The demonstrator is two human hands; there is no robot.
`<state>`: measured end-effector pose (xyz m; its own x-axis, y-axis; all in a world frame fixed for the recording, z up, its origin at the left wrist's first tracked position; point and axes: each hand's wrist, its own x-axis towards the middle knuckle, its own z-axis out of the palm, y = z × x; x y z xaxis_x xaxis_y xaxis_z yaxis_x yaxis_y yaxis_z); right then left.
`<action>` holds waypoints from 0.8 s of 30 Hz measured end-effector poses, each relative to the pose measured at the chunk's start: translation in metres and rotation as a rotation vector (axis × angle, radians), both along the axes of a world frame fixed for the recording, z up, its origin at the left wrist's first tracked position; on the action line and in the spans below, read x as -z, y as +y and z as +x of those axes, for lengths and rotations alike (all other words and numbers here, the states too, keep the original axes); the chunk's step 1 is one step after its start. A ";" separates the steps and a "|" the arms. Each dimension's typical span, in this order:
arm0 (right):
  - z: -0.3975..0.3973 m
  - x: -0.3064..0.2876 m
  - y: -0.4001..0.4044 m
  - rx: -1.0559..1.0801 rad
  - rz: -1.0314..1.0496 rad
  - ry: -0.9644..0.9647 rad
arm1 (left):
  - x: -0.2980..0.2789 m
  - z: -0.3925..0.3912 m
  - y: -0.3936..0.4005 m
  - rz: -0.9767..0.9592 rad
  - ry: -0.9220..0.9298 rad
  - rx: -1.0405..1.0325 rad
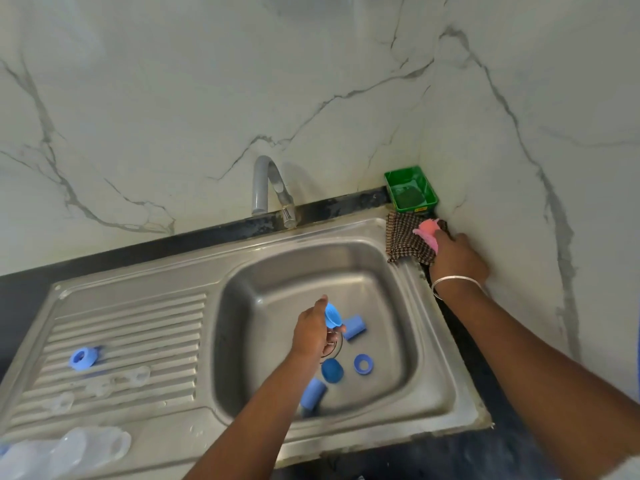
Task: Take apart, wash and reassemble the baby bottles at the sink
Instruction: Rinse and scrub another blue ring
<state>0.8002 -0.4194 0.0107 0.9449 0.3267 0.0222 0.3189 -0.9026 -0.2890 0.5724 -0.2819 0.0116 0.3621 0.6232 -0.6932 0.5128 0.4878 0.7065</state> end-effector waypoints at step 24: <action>-0.211 -0.039 0.070 -0.531 0.385 0.384 | -0.031 -0.077 0.042 -0.097 -0.132 -0.122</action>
